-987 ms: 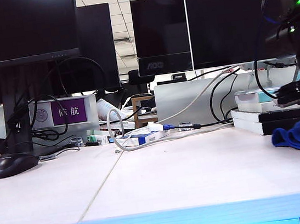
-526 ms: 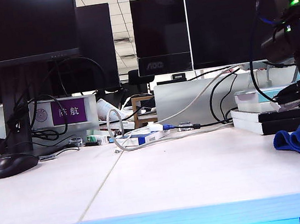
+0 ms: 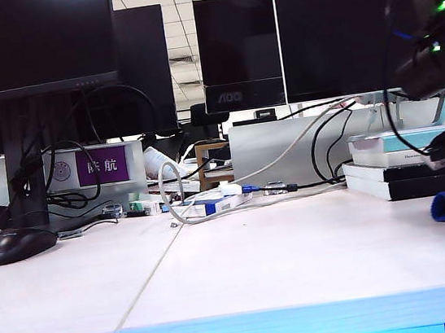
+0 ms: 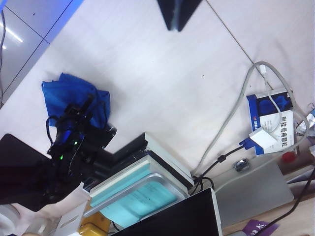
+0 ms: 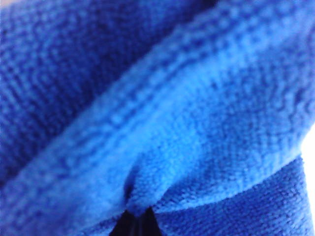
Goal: Wipe the table from right to left using the rag.
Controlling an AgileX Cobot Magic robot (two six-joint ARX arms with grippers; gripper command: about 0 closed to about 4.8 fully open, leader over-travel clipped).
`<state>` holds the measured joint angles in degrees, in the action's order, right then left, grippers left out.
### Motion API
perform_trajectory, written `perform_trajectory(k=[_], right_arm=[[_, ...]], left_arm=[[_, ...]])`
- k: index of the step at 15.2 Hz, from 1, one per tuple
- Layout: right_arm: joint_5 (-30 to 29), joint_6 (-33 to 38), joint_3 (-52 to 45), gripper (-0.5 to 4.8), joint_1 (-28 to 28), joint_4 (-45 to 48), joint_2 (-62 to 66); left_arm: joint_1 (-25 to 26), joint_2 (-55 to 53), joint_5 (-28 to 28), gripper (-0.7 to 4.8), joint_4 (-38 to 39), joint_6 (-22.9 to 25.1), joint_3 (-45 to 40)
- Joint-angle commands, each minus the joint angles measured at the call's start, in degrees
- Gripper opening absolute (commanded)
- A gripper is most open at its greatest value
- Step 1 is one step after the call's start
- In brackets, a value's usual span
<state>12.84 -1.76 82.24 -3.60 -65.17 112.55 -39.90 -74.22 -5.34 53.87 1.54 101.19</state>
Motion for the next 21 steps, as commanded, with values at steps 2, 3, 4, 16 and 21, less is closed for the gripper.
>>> perform_trajectory(k=[2, 3, 4, 16, 21], right_arm=[[0.0, 0.3, -0.2, -0.06, 2.3, 1.4, 0.0], [-0.5, 0.2, -0.2, -0.06, 2.3, 1.3, 0.0], [-1.5, 0.2, -0.2, -0.06, 2.2, 1.3, 0.0], [-11.6, 1.4, -0.2, -0.06, -10.3, 6.0, 0.0], [-11.7, 1.4, -0.1, -0.06, -17.0, 8.5, 0.0]], left_arm=[[-0.1, 0.2, 0.0, -0.05, 0.1, 0.2, 0.2], [-0.1, 0.2, 0.0, -0.05, 0.1, 0.2, 0.2], [-0.1, 0.2, 0.0, -0.05, 0.1, 0.2, 0.2], [-0.1, 0.2, 0.0, -0.05, 2.5, 1.0, 0.2], [0.0, 0.3, 0.2, -0.05, 8.8, 1.5, 0.2]])
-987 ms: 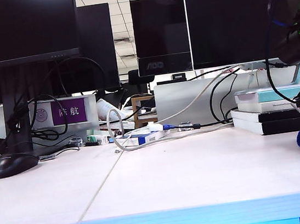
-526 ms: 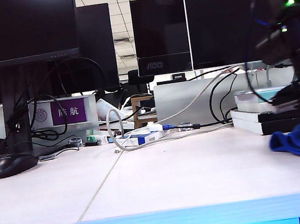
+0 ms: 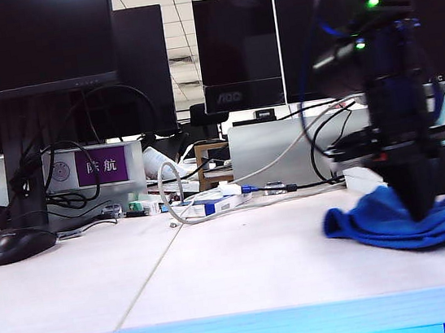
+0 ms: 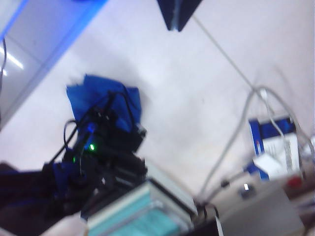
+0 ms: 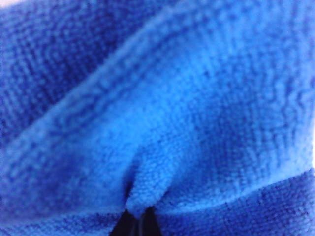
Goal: Wipe the table from right to left using the rag.
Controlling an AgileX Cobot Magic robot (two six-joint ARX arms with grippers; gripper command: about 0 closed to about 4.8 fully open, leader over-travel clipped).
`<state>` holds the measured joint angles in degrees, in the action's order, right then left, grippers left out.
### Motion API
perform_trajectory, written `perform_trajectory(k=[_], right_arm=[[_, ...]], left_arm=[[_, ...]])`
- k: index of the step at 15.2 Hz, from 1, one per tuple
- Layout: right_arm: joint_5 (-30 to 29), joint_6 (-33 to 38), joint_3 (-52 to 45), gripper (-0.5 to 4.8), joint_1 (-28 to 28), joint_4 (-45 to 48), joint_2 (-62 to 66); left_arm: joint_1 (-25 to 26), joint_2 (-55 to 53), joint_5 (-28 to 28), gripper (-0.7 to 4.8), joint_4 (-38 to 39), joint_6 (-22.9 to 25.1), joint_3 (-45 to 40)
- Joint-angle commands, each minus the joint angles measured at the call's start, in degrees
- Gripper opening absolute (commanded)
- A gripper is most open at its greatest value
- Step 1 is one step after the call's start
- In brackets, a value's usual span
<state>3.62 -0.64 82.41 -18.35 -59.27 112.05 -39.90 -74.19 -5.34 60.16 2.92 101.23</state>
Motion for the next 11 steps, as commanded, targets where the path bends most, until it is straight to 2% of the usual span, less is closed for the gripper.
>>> perform_trajectory(k=[1, 3, 6, 11], right_arm=[[-2.5, 0.3, -0.3, -0.06, -3.4, 3.2, 0.5], [-2.8, 0.3, -0.3, -0.06, -5.5, 4.3, 0.5], [-6.4, 0.5, -0.3, -0.06, -8.5, 5.9, 0.5], [-6.6, 0.7, -0.2, -0.06, -12.8, 8.0, 0.5]], left_arm=[[0.0, 0.3, 0.2, -0.05, 3.4, 0.1, 0.2], [0.0, 0.3, 0.2, -0.05, 4.1, 0.1, 0.2], [0.0, 0.7, 0.2, -0.05, 4.5, 0.1, 0.2], [0.0, 1.8, 1.7, -0.05, 4.9, 0.1, 0.2]])
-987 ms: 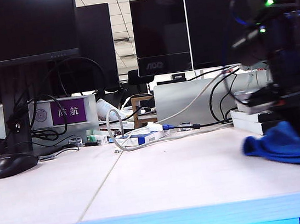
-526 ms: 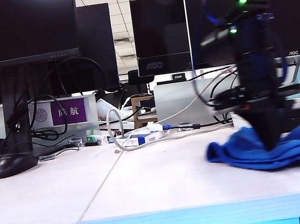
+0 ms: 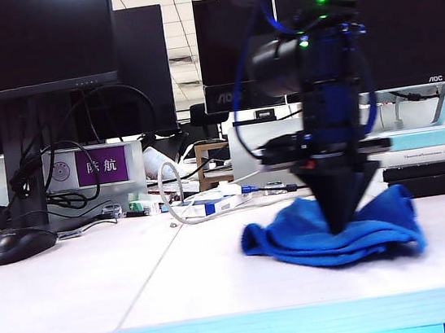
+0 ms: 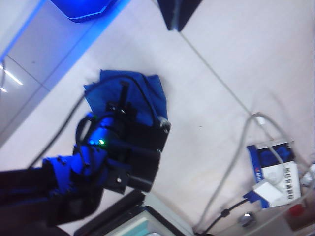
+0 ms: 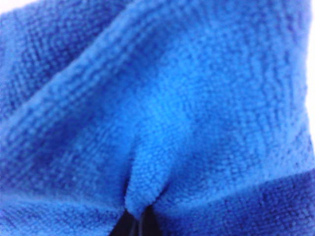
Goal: Wipe the table from right to left using the rag.
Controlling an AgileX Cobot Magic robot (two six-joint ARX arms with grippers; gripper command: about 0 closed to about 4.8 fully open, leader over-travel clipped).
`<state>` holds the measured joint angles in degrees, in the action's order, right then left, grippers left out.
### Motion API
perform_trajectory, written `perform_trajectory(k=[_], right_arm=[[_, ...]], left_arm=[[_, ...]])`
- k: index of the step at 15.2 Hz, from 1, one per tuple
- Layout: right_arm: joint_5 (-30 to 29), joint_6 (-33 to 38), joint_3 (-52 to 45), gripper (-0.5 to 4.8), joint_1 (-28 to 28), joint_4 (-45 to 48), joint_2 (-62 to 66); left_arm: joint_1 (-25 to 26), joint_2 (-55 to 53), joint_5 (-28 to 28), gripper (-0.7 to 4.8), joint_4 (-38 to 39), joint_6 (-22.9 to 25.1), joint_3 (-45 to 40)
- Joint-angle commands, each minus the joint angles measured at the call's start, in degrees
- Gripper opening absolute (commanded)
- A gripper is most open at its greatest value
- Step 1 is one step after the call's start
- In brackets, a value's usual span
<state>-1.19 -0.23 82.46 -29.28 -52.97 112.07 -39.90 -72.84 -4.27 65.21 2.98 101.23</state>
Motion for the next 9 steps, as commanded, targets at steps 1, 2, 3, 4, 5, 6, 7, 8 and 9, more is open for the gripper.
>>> perform_trajectory(k=[1, 2, 3, 4, 5, 6, 7, 8, 9], right_arm=[[-1.8, 0.3, -0.1, -0.06, -2.8, 2.2, 0.5], [-1.8, 0.7, -0.1, -0.06, -4.0, 3.1, 0.5], [-2.1, 0.7, -0.1, -0.06, -5.0, 3.7, 0.6], [-2.2, 0.7, -0.1, -0.06, -5.9, 4.0, 0.7], [-2.6, 0.7, -0.1, -0.06, -6.3, 4.2, 0.7], [-2.7, 0.7, -0.1, -0.06, -7.3, 4.7, 1.0], [-2.8, 0.7, 0.0, -0.06, -8.1, 5.7, 1.2], [-3.0, 0.7, 0.1, -0.06, -8.1, 5.9, 1.3], [-3.1, 0.7, 0.1, -0.06, -8.7, 6.4, 1.6]], left_arm=[[0.0, 0.4, 0.6, -0.05, 0.4, 0.0, 0.2], [0.0, 0.4, 0.6, -0.05, 1.0, 0.0, 0.2], [0.0, 0.4, 0.6, -0.05, 1.2, 0.0, 0.2], [0.0, 0.4, 0.6, -0.05, 1.2, 0.0, 0.2], [0.0, 0.4, 0.6, -0.05, 1.2, 0.0, 0.2], [0.0, 0.4, 0.6, -0.05, 1.2, 0.0, 0.2], [0.0, 0.5, 0.6, -0.05, 1.3, 0.0, 0.2], [0.0, 0.5, 0.6, -0.05, 1.5, 0.0, 0.2], [0.0, 0.5, 0.6, -0.05, 1.7, 0.0, 0.2]])
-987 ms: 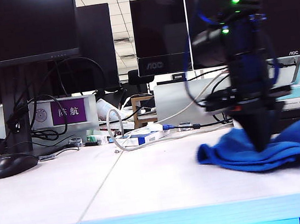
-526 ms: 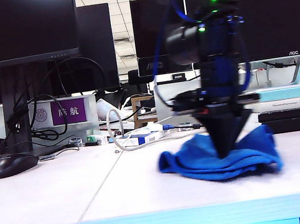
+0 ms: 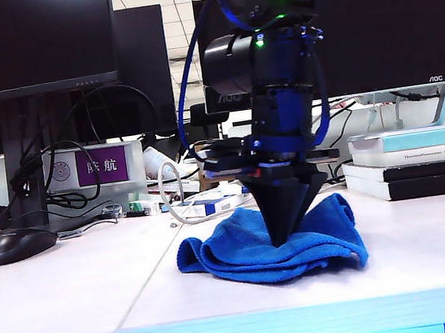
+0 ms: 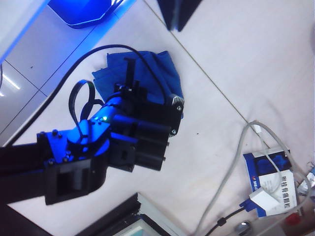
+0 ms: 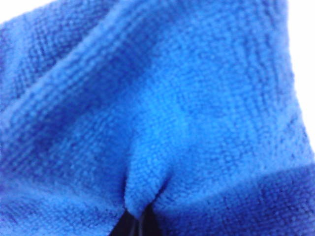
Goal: Wipe the table from right to left using the rag.
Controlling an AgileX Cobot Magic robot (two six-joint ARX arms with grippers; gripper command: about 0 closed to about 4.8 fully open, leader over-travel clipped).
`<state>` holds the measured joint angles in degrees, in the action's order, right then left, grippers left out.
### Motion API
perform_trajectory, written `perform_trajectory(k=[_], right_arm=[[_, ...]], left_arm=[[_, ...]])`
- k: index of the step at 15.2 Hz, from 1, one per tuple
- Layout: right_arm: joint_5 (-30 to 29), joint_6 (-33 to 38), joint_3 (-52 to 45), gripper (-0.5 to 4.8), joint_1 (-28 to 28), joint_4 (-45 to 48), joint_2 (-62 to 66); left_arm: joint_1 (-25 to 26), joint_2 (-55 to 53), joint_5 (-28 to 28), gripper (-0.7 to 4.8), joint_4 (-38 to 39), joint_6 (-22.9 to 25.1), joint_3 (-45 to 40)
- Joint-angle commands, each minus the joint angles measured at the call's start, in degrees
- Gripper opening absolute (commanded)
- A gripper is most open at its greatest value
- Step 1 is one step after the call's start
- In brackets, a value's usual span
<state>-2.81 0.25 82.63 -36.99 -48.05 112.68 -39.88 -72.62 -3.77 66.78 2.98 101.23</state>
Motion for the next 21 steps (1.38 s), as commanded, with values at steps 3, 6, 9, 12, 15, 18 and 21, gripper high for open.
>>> perform_trajectory(k=[3, 6, 9, 12, 15, 18, 21], right_arm=[[-2.0, 0.2, 0.7, -0.06, -2.4, 2.0, 2.3], [-2.2, 0.2, 5.7, -0.06, -3.9, 1.2, 5.0], [-2.3, 0.1, 13.4, -0.06, -6.2, 0.0, 8.8], [-2.3, 0.1, 18.1, -0.06, -8.2, -0.5, 11.9], [-2.5, 0.1, 21.1, -0.06, -10.0, -0.4, 14.2], [-3.6, 0.2, 26.9, -0.06, -12.4, -1.0, 18.0], [-3.6, 0.9, 28.8, -0.06, -13.9, 0.7, 19.2]], left_arm=[[0.0, 0.3, 0.1, -0.05, 0.6, 0.0, 0.2], [0.0, 0.3, 0.1, -0.05, 0.9, 0.0, 0.2], [0.0, 0.3, 0.1, -0.05, 1.7, 0.0, 0.2], [0.0, 0.3, 0.3, -0.05, 3.3, 0.0, 0.2], [0.0, 0.3, 5.4, -0.05, 5.9, 0.0, 0.2], [0.4, 1.0, 10.4, -0.05, 8.9, 0.0, 0.2], [0.4, 3.3, 15.1, -0.05, 9.5, -0.4, 0.2]])
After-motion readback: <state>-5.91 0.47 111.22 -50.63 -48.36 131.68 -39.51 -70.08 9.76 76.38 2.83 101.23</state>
